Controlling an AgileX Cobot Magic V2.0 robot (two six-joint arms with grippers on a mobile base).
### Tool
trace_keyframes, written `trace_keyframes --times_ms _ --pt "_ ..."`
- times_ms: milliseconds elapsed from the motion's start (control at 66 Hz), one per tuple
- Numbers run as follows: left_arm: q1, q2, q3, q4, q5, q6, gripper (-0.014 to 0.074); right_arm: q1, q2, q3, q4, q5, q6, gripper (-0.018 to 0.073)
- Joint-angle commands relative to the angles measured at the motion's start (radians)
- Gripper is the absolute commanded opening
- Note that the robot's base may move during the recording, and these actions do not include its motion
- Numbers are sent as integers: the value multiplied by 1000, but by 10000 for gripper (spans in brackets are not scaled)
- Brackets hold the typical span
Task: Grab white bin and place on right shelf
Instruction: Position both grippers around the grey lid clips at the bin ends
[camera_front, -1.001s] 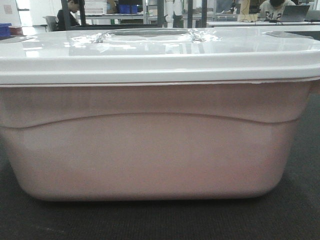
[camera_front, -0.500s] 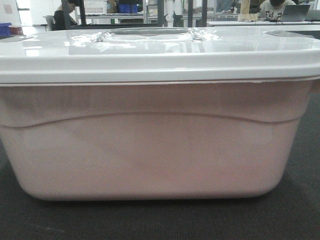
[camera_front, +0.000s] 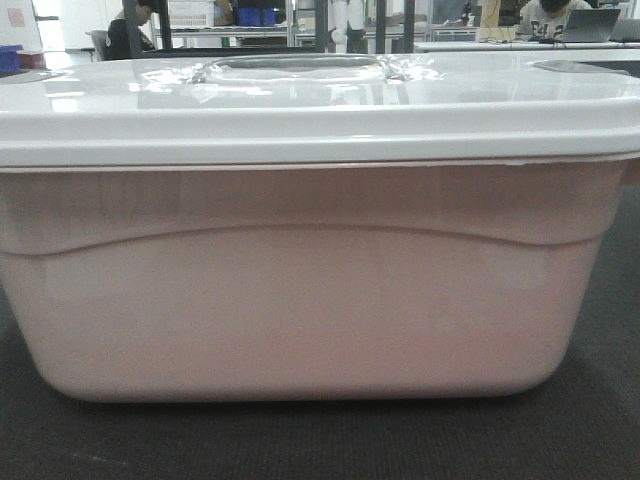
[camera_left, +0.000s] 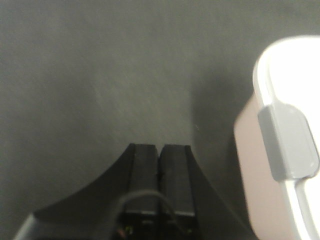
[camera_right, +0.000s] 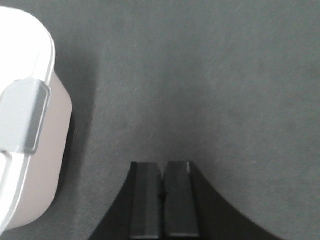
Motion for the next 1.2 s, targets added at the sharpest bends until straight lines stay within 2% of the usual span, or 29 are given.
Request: trace_keyframes --times_ms 0,136,288,455,531,576,606,713,788,864,925,1077,1183 --pt "1 40 -41 -94 -46 -5 -126 3 56 -51 43 -47 0 74" --pt "1 99 -41 -162 -49 -5 -126 3 128 -51 148 -51 0 74" --pt "1 151 -41 -189 -50 -5 -126 3 188 -51 251 -70 0 74" --pt "1 169 -43 -189 -80 -5 -126 3 231 -51 277 -75 0 81" --pt "1 169 -43 -189 -97 -5 -125 3 240 -52 277 -74 0 132" --pt "1 169 -43 -189 -99 -3 -115 3 242 -52 276 -74 0 219" --pt "1 169 -43 -185 -99 -1 -99 3 242 -52 276 -80 0 262" --pt "1 169 -43 -175 -88 32 39 3 242 -53 276 -106 0 521" --pt "1 169 -43 -184 -95 32 211 3 242 -53 279 -120 0 629" --pt "1 169 -45 -229 -106 32 343 3 242 -54 299 -120 1 637" --pt "1 169 -49 -266 -106 32 390 3 242 -63 327 -105 1 632" --pt "1 170 -78 -362 -72 32 388 3 242 -102 381 -50 0 631" --pt "1 170 -117 -390 -42 32 388 3 242 -124 403 -39 0 631"
